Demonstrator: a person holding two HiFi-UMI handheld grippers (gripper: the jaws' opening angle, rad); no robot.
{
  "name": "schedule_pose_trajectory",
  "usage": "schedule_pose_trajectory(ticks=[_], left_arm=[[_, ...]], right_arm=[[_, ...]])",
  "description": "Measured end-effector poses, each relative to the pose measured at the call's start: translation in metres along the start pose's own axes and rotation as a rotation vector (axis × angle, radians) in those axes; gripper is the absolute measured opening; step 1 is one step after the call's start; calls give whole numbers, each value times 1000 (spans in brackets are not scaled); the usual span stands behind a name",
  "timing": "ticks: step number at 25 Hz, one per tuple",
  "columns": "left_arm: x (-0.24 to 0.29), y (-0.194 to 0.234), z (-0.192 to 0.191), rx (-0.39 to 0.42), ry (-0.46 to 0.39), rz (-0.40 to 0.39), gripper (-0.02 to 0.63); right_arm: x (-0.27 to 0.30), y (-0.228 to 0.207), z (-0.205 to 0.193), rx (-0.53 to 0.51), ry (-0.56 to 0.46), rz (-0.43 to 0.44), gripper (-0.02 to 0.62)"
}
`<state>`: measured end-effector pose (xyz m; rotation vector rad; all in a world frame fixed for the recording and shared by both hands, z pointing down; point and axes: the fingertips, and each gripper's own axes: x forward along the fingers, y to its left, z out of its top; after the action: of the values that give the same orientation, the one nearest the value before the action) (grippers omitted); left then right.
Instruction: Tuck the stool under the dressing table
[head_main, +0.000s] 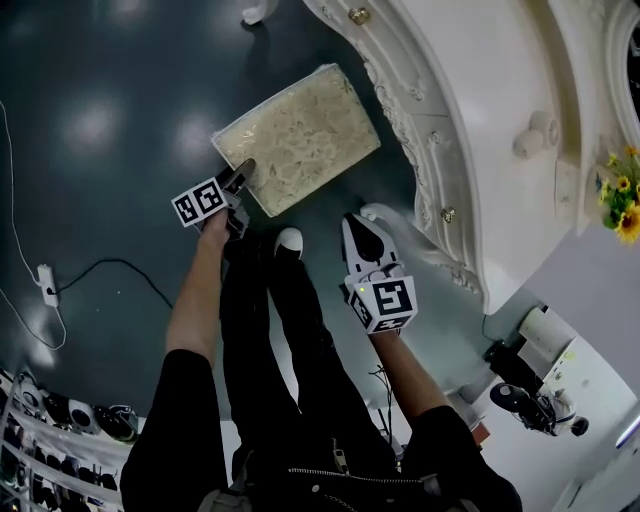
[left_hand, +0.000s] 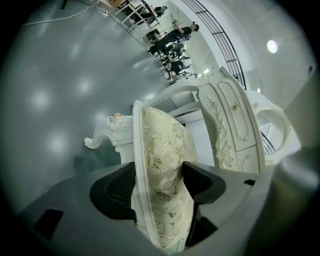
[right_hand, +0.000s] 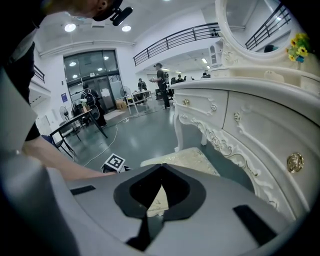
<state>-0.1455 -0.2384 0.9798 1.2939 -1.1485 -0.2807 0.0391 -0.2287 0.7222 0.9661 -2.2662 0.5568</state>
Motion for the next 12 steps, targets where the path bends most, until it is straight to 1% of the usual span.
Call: schedule_pose_trajectory(ticks=[3, 7, 12], left_arm=[[25, -16, -7, -20, 12, -30, 301], [57, -35, -14, -38, 39, -45, 295], [94, -60, -18, -56, 35, -90, 281]], right_arm=[[1, -7, -4, 20, 0, -22, 8], [3, -9, -3, 52, -10, -37, 8], [2, -19, -4, 66, -18, -56, 9]])
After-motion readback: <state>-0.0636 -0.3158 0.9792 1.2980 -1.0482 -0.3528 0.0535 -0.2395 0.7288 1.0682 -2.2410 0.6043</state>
